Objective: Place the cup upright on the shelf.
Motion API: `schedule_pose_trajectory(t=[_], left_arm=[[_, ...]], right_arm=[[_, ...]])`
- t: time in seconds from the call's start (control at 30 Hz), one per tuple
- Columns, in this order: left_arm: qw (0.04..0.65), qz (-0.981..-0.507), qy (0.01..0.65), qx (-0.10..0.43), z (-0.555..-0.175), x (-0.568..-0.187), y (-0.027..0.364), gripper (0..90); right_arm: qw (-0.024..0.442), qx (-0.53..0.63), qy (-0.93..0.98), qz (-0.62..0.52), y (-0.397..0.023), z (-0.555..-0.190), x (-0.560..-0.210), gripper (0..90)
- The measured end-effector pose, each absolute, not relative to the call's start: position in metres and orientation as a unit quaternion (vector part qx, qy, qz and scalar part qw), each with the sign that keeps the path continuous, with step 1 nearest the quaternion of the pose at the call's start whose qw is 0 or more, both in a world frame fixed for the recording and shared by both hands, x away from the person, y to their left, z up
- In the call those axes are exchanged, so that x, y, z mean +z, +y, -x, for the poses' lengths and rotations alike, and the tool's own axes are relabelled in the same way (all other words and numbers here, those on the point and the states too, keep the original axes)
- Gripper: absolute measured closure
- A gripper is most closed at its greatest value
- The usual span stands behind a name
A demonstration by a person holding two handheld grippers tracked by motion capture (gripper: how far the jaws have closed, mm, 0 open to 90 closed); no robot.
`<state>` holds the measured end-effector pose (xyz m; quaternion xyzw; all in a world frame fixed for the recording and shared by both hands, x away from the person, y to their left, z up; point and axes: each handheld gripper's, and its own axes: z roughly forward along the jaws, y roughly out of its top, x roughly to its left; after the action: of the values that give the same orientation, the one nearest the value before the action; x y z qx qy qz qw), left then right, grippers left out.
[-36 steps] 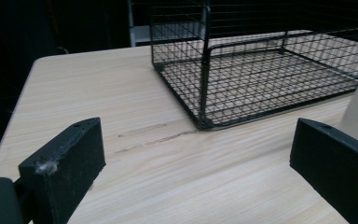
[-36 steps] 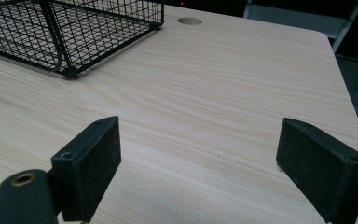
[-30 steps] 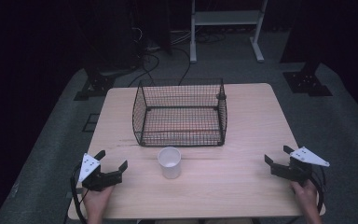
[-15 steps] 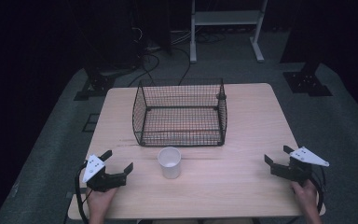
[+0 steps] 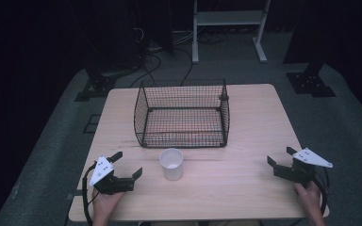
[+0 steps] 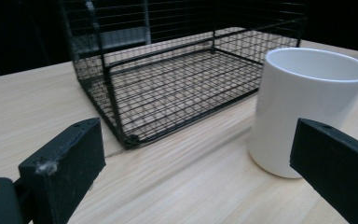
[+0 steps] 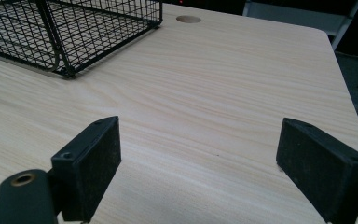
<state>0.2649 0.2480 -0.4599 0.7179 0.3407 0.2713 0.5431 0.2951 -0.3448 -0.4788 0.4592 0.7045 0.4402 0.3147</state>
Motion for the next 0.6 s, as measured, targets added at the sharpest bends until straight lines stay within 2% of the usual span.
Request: schedule_pose_trajectory(t=[0.6], left_arm=[[0.538,-0.745,0.299,0.258,-0.262,-0.458,0.229,1.4]], right_arm=[[0.315,0.439,0.703,-0.462,-0.345,-0.295,-0.479,13.0]])
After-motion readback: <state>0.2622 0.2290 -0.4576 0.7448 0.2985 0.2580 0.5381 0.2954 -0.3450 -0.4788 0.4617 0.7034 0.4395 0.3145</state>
